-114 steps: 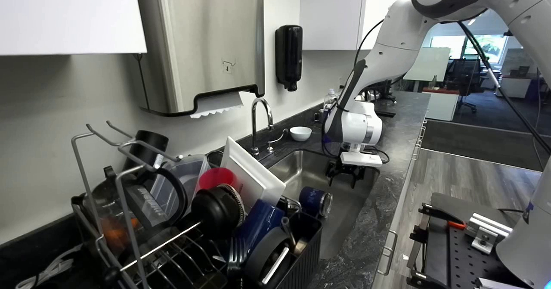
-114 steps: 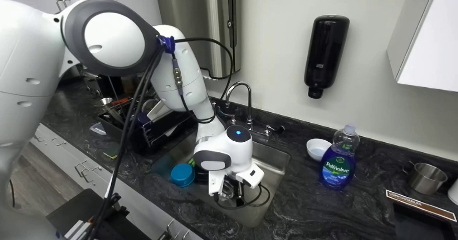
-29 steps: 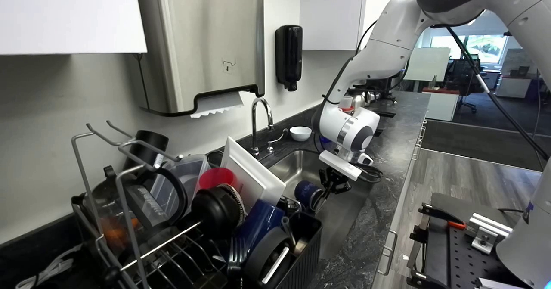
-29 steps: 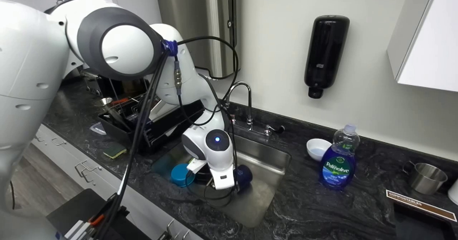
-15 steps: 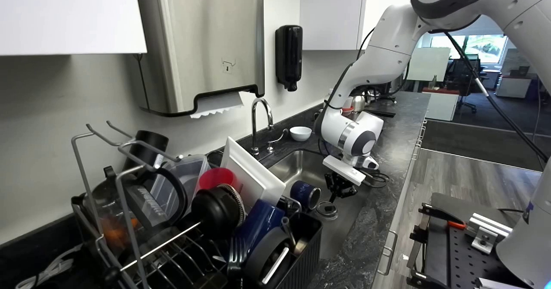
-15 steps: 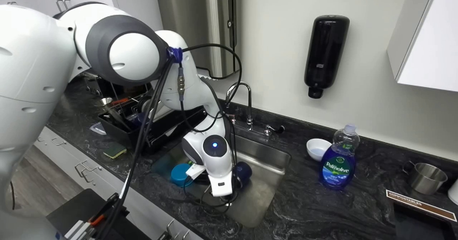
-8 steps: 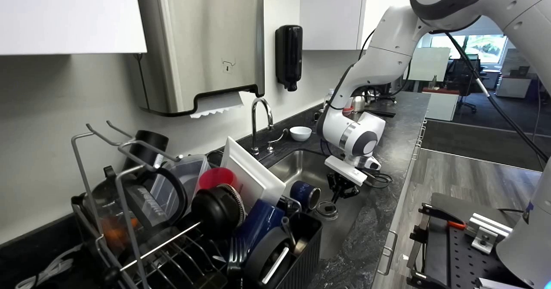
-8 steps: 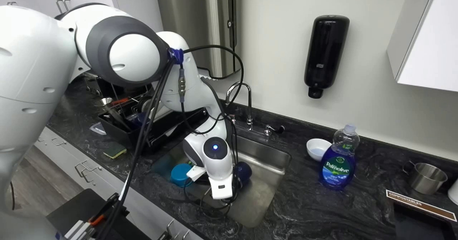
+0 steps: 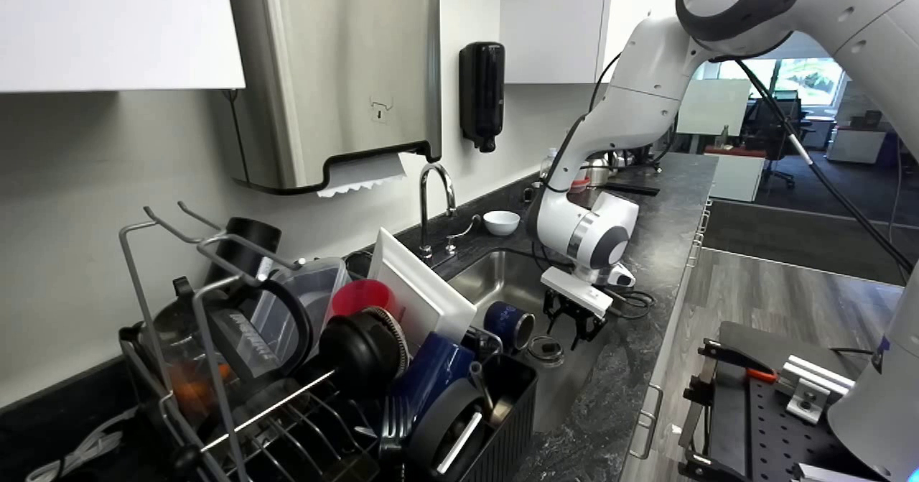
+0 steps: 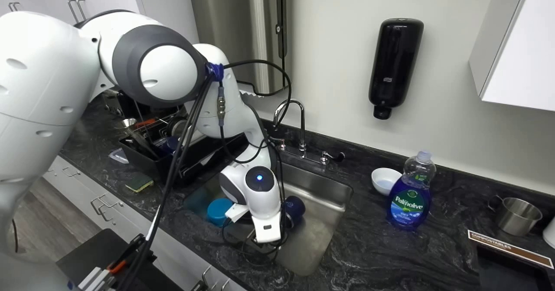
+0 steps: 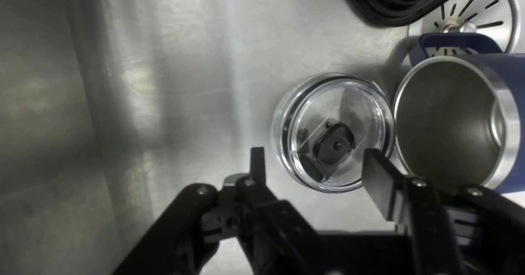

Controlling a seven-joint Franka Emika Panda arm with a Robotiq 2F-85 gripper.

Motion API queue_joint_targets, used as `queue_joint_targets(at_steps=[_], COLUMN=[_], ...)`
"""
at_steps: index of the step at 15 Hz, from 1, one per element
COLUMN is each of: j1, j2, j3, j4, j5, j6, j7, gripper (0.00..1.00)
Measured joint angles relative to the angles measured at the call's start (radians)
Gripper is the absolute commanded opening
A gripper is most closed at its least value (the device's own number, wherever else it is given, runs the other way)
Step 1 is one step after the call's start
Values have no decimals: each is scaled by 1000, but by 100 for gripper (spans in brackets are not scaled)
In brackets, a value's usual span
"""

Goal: Take the lid off of the blue cup in the sink and place it on the edge outside of the sink

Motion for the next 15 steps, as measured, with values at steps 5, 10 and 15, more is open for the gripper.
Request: queue_joint_targets(at_steps=[5,10,15], j1=[86,239,325], j2=[5,46,47], j3=[-64,-224,-349], j4=[-2,-30,-30], j5=[-85,-324,-654], j6=[101,65,15], j7=[70,83,108], gripper=[100,100,100])
